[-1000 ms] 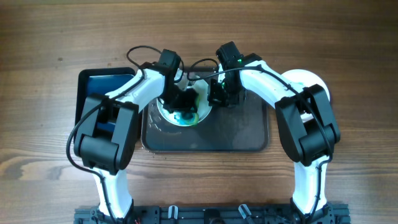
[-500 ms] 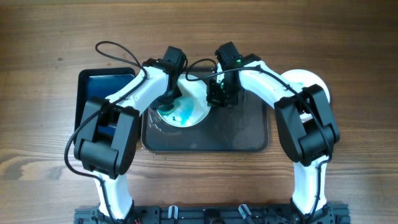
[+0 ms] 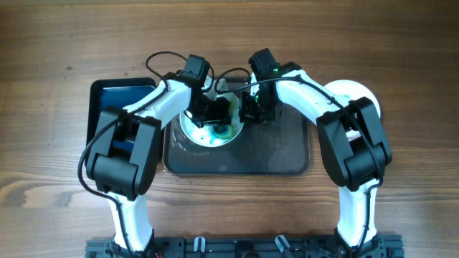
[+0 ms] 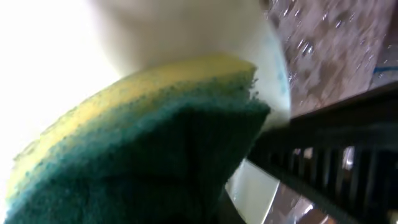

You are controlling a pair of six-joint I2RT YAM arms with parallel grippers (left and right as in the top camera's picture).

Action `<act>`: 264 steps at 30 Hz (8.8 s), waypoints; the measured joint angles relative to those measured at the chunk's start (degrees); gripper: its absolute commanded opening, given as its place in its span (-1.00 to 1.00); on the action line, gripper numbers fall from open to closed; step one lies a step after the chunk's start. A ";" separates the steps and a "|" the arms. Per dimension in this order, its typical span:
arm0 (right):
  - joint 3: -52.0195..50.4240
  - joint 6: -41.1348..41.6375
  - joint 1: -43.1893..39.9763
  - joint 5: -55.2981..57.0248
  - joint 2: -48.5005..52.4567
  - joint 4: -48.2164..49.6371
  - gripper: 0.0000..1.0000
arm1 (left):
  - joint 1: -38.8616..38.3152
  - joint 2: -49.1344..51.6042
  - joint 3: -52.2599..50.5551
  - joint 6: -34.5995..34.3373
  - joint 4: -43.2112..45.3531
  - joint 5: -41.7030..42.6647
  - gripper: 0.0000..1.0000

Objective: Clean dirty plates on tray and stack at the side

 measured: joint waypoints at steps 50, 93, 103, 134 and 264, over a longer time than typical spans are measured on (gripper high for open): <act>-0.46 2.54 31.39 108.10 -23.50 -19.32 -0.91 | 15.80 -10.64 23.93 -17.97 -32.20 -23.47 -0.92; 17.07 -37.22 1.92 16.61 3.96 -10.16 -0.03 | 14.21 -10.64 23.91 -18.29 -29.46 -23.39 -0.92; 17.97 -34.38 1.86 11.28 8.20 -13.53 -0.91 | 14.14 -10.64 23.93 -18.53 -29.40 -23.28 -0.92; 15.76 -1.53 -0.39 6.29 8.13 -10.95 -0.91 | 0.26 -0.52 5.20 -32.35 -8.74 -30.88 -0.92; -0.37 -14.12 -25.46 12.83 -32.26 -9.53 0.35 | 23.34 -13.60 11.65 -16.48 -33.20 -39.89 -0.92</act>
